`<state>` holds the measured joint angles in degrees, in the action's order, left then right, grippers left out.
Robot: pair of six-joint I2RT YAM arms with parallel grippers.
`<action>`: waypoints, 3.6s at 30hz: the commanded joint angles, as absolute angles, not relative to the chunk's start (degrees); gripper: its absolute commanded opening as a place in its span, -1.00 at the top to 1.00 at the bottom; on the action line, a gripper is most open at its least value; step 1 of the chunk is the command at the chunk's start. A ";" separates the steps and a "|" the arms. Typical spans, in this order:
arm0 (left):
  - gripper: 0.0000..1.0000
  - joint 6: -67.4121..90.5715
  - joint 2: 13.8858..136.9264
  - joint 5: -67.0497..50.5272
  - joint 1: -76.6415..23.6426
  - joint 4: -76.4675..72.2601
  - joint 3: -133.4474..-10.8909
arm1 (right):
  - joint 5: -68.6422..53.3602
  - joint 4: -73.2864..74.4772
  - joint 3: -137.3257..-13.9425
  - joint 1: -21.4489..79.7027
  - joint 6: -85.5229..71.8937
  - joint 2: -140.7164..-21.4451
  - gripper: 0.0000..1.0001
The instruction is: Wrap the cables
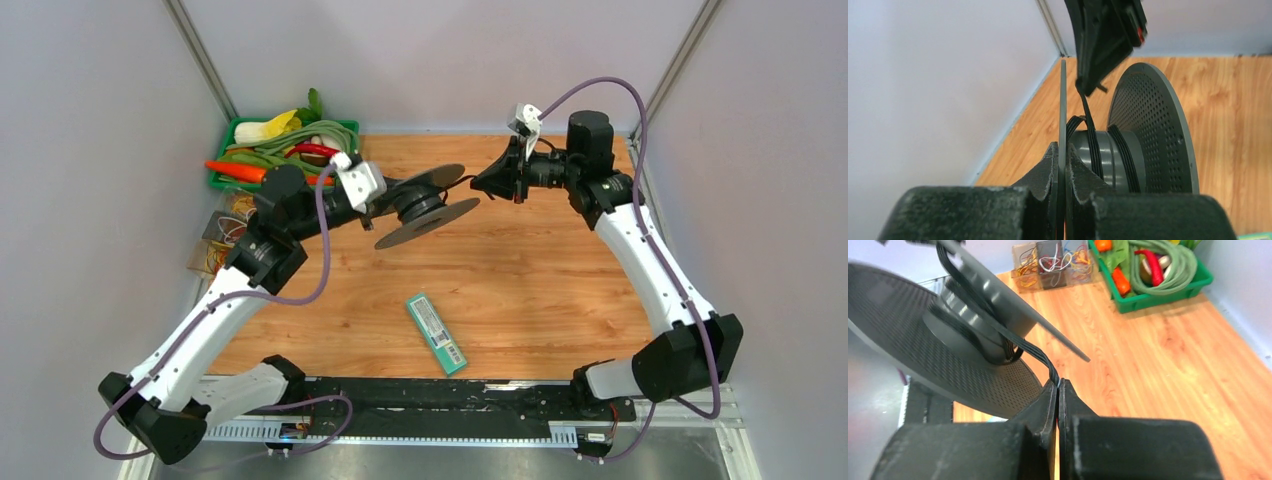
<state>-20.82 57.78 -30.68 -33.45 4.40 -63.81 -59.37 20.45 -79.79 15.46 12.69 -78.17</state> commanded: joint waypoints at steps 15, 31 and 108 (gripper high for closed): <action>1.00 56.15 82.60 -26.22 -19.77 -16.01 -81.20 | -60.93 -17.38 -73.22 12.13 -32.76 -84.02 1.00; 1.00 63.91 116.26 -11.25 -21.18 -13.35 -101.50 | -45.35 -29.61 -84.44 6.60 -53.68 -112.55 1.00; -0.44 4.50 102.05 -19.07 -16.00 36.26 -113.98 | -29.43 1.91 -93.87 -4.65 -29.55 -114.72 -0.80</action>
